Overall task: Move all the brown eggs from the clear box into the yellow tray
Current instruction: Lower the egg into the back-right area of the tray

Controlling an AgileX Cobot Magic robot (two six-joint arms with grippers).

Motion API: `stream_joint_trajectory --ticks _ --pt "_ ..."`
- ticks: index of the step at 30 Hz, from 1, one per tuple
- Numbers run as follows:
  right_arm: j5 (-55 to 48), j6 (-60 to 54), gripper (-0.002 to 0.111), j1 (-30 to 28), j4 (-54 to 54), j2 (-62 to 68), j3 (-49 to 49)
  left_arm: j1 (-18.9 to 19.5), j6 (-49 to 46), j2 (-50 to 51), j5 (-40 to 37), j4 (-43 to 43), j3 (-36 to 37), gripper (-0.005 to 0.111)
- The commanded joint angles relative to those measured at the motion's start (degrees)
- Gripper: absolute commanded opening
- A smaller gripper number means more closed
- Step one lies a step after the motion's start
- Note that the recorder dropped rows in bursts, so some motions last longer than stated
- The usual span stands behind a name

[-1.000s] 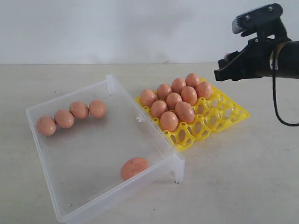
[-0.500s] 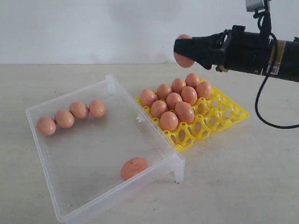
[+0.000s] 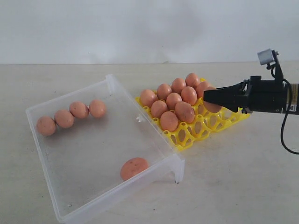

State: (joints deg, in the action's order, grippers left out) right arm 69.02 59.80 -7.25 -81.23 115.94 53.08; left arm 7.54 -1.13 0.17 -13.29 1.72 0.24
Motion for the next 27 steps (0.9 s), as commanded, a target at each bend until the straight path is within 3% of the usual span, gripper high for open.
stream_joint_trajectory --ticks 1,7,11,23,27 --pt "-1.6 -11.3 0.000 2.0 7.8 0.6 0.2 -0.2 0.0 -0.2 0.0 0.3 -0.2 -0.004" --pt "-14.7 -23.4 0.000 6.7 19.2 0.6 0.2 -0.2 0.0 -0.2 0.0 0.3 -0.2 -0.004" --pt "-17.0 -27.4 0.000 7.7 21.6 0.6 0.2 -0.2 0.0 -0.2 0.0 0.3 -0.2 -0.004" --pt "-15.3 -22.6 0.000 7.9 22.3 3.3 1.9 -0.2 0.0 -0.2 0.0 0.3 -0.2 -0.004" --pt "-15.3 -20.8 0.000 7.9 18.1 3.8 1.9 -0.2 0.0 -0.2 0.0 0.3 -0.2 -0.004"
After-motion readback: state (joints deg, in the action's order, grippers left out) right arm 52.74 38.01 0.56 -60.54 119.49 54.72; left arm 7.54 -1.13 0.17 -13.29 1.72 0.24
